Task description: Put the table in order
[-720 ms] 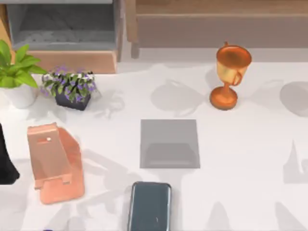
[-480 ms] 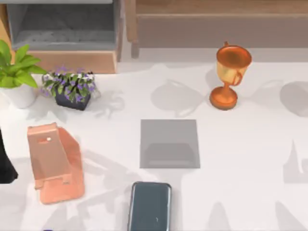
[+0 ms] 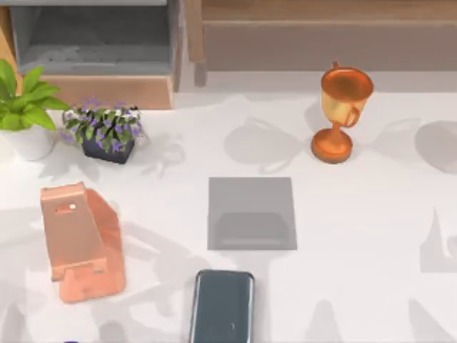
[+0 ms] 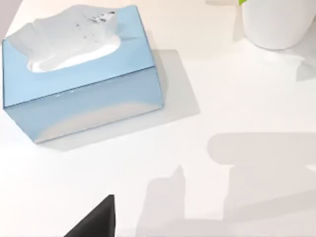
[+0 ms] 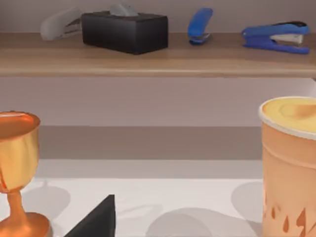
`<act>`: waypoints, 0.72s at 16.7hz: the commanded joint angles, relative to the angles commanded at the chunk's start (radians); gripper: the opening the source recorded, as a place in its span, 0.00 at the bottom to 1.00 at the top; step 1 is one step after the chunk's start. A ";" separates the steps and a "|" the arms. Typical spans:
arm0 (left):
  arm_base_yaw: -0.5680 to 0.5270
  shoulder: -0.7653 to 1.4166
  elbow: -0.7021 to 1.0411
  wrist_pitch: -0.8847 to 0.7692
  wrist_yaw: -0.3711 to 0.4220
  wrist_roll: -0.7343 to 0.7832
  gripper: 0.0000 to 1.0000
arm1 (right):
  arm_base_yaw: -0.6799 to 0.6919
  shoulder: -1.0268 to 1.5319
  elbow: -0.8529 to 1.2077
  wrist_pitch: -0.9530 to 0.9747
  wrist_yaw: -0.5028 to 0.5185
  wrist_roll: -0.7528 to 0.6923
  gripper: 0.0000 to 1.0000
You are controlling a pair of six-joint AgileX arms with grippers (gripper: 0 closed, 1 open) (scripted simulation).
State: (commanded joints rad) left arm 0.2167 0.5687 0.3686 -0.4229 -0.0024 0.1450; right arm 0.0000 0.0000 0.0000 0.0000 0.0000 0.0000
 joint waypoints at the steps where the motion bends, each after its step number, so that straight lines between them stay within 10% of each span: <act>1: 0.032 0.094 0.053 -0.064 0.000 0.020 1.00 | 0.000 0.000 0.000 0.000 0.000 0.000 1.00; 12: 0.307 0.820 0.511 -0.595 0.000 0.192 1.00 | 0.000 0.000 0.000 0.000 0.000 0.000 1.00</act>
State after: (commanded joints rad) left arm 0.5237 1.3884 0.8793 -1.0175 -0.0019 0.3371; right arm 0.0000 0.0000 0.0000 0.0000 0.0000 0.0000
